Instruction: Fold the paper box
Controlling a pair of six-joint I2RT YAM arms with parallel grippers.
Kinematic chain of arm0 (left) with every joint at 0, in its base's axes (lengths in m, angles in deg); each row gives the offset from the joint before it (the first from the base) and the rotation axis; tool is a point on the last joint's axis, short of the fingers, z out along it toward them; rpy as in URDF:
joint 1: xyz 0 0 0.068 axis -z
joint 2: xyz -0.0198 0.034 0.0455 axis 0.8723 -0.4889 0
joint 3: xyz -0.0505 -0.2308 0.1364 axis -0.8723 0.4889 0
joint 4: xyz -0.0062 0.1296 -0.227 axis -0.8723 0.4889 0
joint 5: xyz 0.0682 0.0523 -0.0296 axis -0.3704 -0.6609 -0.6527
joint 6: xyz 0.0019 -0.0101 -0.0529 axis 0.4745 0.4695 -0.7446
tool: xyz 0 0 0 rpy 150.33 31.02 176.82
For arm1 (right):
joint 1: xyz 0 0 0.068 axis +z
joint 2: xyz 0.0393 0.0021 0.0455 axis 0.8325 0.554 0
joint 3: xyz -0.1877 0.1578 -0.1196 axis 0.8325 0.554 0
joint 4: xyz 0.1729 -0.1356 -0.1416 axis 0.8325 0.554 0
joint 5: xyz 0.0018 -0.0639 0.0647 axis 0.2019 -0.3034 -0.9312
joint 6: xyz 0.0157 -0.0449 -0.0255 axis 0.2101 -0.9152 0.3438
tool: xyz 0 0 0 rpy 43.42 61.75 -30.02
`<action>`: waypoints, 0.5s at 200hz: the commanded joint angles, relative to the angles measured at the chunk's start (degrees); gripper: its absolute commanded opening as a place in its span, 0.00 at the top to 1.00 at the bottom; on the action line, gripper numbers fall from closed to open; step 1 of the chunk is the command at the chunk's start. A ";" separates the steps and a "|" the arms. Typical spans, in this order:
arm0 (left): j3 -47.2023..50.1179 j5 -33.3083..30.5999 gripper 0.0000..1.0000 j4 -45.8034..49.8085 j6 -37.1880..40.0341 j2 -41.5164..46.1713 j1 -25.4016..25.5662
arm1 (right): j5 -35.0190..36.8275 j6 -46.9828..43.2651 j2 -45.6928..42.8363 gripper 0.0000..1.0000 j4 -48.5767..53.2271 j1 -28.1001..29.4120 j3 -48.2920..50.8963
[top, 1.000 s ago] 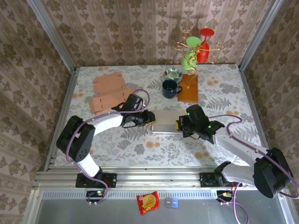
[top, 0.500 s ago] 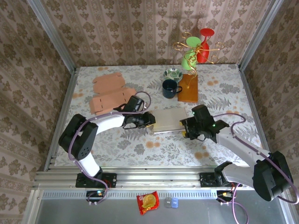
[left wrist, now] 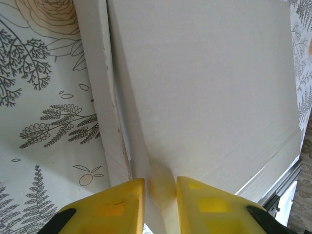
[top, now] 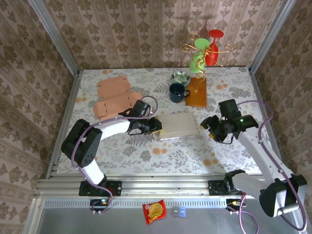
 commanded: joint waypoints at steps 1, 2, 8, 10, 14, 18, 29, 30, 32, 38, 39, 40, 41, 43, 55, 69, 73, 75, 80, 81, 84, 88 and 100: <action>-1.32 -0.41 0.76 1.83 1.34 -0.50 0.45 | -3.44 -13.43 4.84 0.46 -3.88 -2.12 -2.24; -1.33 -0.41 0.76 1.85 1.34 -0.58 0.45 | -3.50 -13.75 5.13 0.46 -4.02 -2.18 -2.35; -1.33 -0.41 0.76 1.80 1.34 -0.58 0.45 | -3.68 -15.67 7.02 0.47 -5.09 -2.35 -2.99; -1.33 -0.41 0.76 1.79 1.38 -0.68 0.45 | -3.79 -16.29 7.84 0.47 -5.50 -2.36 -3.30; -1.32 -0.43 0.76 1.70 1.32 -0.66 0.45 | -4.20 -17.59 9.27 0.48 -6.37 -2.33 -3.60; -1.24 -0.37 0.76 1.61 1.28 -0.73 0.41 | -4.42 -18.70 10.77 0.49 -6.98 -2.33 -4.09; -1.36 -0.24 0.76 1.44 1.28 -0.96 0.43 | -4.33 -21.37 15.06 0.53 -7.51 -2.38 -5.54; -1.39 -0.24 0.76 1.43 1.27 -0.98 0.44 | -4.34 -21.59 15.47 0.53 -7.64 -2.40 -5.63; -1.48 -0.24 0.76 1.43 1.26 -1.00 0.40 | -4.48 -21.83 16.17 0.54 -7.87 -2.39 -5.83; -1.51 -0.24 0.76 1.44 1.26 -1.09 0.43 | -5.21 -23.52 18.61 0.55 -8.78 -2.36 -6.39; -1.51 -0.24 0.76 1.44 1.26 -1.09 0.44 | -5.27 -23.71 18.96 0.55 -8.89 -2.34 -6.54; -1.55 -0.24 0.76 1.43 1.25 -1.14 0.45 | -5.34 -23.94 19.31 0.55 -9.04 -2.38 -6.61; -1.57 -0.24 0.76 1.43 1.30 -1.12 0.45 | -5.42 -24.14 19.61 0.55 -9.20 -2.36 -6.73; -1.59 -0.24 0.76 1.43 1.31 -1.10 0.45 | -5.56 -24.54 20.24 0.56 -9.36 -2.34 -6.98; -1.68 -0.32 0.76 1.50 1.23 -1.11 0.44 | -5.56 -26.56 23.17 0.56 -9.85 -2.35 -8.39; -1.68 -0.33 0.76 1.60 1.26 -1.11 0.44 | -5.70 -28.64 26.26 0.57 -10.09 -2.25 -9.98; -1.60 -0.33 0.76 1.61 1.25 -1.17 0.43 | -5.64 -29.00 27.09 0.58 -9.82 -2.27 -10.37; -1.59 -0.33 0.76 1.65 1.25 -1.18 0.45 | -5.66 -29.14 27.47 0.59 -9.74 -2.32 -10.66; -1.58 -0.33 0.76 1.60 1.25 -1.18 0.45 | -5.83 -29.65 28.49 0.60 -9.51 -2.26 -11.01; -1.59 -0.33 0.76 1.60 1.25 -1.18 0.45 | -5.88 -29.77 28.64 0.60 -9.56 -2.25 -11.13; -1.57 -0.33 0.76 1.61 1.25 -1.19 0.45 | -5.99 -30.01 29.16 0.61 -9.53 -2.25 -11.28; -1.59 -0.33 0.76 1.59 1.25 -1.20 0.45 | -5.99 -30.25 29.70 0.61 -9.37 -2.16 -11.49; -1.58 -0.38 0.76 1.52 1.18 -1.32 0.45 | -5.95 -30.54 30.96 0.64 -9.21 -2.07 -11.64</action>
